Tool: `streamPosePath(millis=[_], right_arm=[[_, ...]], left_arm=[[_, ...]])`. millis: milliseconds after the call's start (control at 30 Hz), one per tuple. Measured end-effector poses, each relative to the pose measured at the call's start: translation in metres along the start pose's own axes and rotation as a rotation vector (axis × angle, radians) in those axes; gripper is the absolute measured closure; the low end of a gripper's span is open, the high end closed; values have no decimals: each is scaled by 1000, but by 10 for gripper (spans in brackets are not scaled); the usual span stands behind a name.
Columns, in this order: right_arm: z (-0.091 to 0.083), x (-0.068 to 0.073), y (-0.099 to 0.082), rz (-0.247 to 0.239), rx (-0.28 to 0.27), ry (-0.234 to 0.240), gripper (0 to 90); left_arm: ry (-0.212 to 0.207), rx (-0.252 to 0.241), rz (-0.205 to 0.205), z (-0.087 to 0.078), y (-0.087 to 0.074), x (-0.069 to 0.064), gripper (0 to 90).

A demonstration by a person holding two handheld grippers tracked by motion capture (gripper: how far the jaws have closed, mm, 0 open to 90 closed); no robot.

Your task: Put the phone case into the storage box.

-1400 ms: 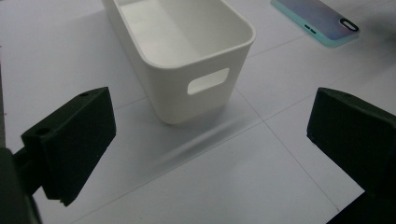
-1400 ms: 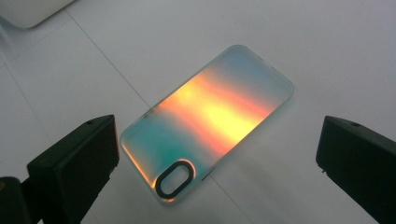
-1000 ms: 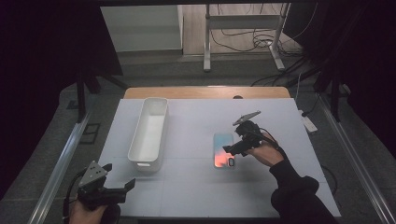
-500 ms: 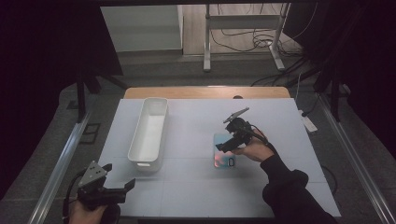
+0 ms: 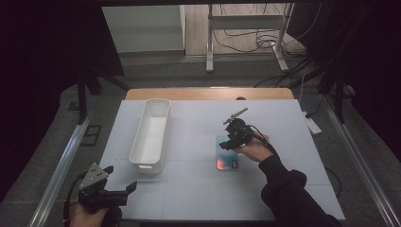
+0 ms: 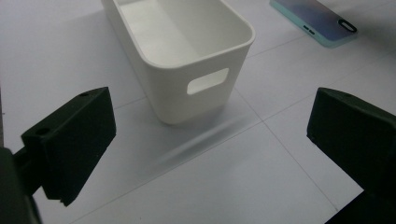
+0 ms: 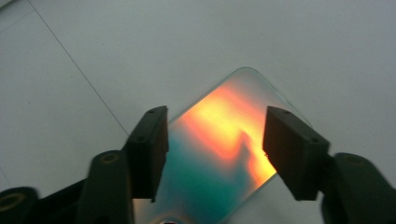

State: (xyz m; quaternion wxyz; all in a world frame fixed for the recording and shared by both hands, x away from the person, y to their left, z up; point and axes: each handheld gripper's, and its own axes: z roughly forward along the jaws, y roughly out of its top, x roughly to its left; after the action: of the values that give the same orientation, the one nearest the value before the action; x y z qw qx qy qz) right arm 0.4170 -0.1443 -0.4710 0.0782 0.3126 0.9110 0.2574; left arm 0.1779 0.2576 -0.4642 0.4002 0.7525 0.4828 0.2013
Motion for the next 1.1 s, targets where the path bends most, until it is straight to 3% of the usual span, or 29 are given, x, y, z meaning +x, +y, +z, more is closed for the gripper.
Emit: streamPosePath(millis=[33, 333, 367, 1100], right_arm=[[0, 0, 0, 0, 0, 0, 473], [10, -3, 2, -25, 46, 27, 876], [11, -4, 3, -26, 45, 28, 889], [38, 2, 26, -38, 24, 39, 890]], left_arm=[[0, 0, 0, 0, 0, 0, 17], [0, 0, 0, 0, 0, 0, 17], [0, 0, 0, 0, 0, 0, 17], [-2, 1, -1, 0, 0, 0, 18]])
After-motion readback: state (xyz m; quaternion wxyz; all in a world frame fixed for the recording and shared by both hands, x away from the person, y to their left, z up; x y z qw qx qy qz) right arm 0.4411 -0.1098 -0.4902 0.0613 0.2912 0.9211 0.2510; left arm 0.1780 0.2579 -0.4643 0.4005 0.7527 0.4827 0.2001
